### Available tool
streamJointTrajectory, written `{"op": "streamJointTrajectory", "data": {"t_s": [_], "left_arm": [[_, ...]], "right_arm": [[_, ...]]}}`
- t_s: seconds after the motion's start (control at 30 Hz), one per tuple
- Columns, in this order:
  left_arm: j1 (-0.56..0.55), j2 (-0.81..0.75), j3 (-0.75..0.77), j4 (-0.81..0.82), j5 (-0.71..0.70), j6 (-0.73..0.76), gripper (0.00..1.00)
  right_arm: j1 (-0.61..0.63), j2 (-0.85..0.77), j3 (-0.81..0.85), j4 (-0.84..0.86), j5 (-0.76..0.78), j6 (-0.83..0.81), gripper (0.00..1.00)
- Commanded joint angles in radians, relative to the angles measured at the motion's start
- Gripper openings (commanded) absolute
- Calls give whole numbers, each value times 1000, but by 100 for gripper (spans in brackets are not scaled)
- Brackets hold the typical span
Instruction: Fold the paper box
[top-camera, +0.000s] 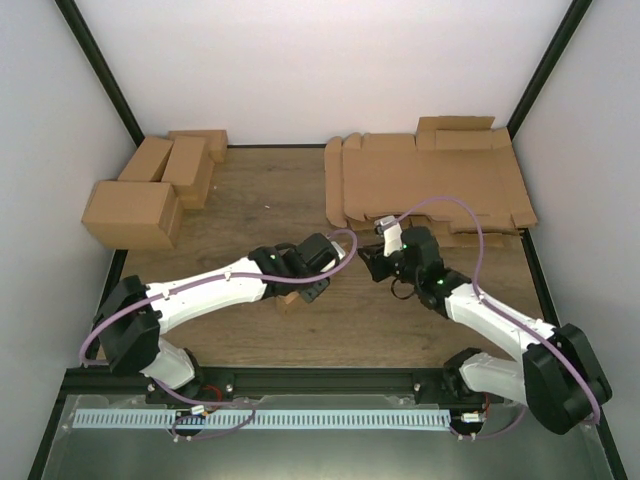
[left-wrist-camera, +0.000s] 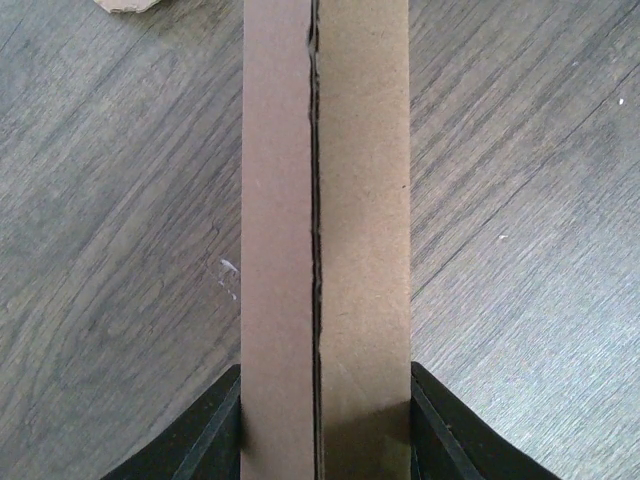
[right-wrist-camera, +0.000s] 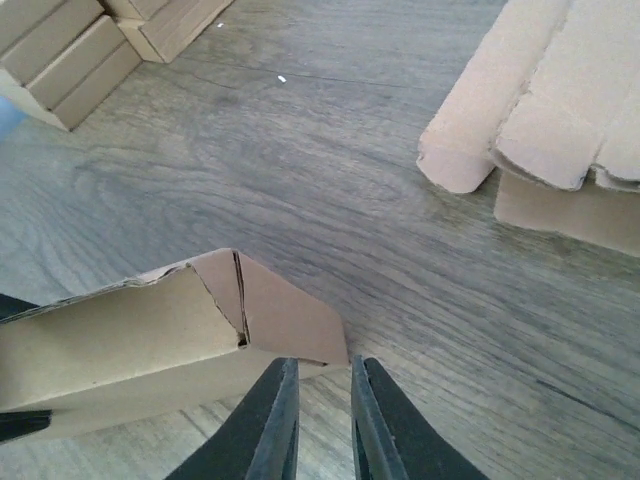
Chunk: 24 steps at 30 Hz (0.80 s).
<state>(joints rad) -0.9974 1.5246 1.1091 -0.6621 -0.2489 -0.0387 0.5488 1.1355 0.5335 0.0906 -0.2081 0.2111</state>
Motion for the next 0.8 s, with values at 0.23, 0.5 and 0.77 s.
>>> {"op": "streamJointTrajectory", "data": {"t_s": [0.23, 0.5, 0.77], "left_arm": [[30, 13, -9, 17, 85, 40, 37], [72, 16, -14, 27, 145, 62, 37], [84, 32, -12, 27, 157, 84, 37]], "right_arm": [[-165, 36, 94, -34, -431, 165, 18], [-181, 154, 202, -11, -464, 282, 20], [-181, 253, 256, -30, -498, 272, 28]]}}
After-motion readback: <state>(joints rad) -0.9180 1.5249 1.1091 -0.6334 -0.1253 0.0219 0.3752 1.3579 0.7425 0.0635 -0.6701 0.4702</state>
